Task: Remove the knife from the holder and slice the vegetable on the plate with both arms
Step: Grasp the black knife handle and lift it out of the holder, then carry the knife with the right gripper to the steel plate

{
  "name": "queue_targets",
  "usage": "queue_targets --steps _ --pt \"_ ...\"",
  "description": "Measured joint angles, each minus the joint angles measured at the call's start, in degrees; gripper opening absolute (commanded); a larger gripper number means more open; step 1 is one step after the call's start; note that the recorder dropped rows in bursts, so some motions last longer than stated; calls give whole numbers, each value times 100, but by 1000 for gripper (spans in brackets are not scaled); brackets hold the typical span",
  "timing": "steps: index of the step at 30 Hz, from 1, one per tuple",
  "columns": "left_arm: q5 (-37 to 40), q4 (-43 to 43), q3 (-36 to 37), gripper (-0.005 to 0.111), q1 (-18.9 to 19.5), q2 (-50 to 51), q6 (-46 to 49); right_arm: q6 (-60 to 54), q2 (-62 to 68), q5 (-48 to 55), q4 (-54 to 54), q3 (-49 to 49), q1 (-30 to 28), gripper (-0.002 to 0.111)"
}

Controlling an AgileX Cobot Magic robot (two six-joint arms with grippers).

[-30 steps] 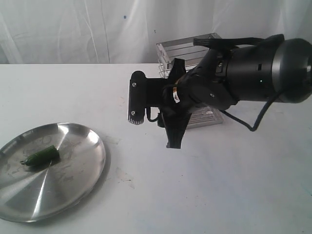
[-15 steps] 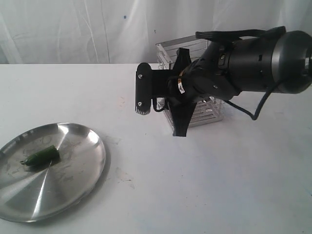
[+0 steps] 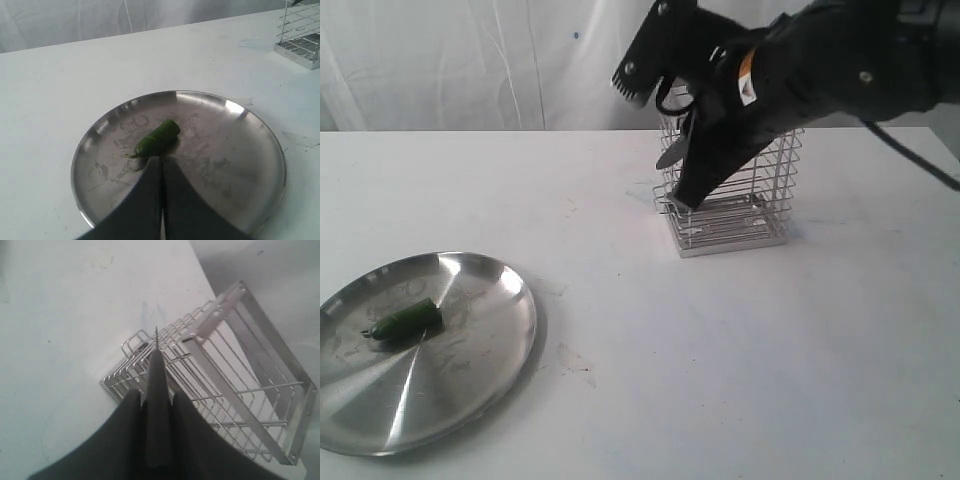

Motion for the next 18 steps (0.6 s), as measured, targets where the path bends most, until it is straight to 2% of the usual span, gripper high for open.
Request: queue_targets --steps 13,18 --pt "0 0 0 0 0 0 0 486 -1012 684 1415 -3 0 3" --pt "0 0 0 0 0 0 0 486 -1455 860 1892 75 290 0"
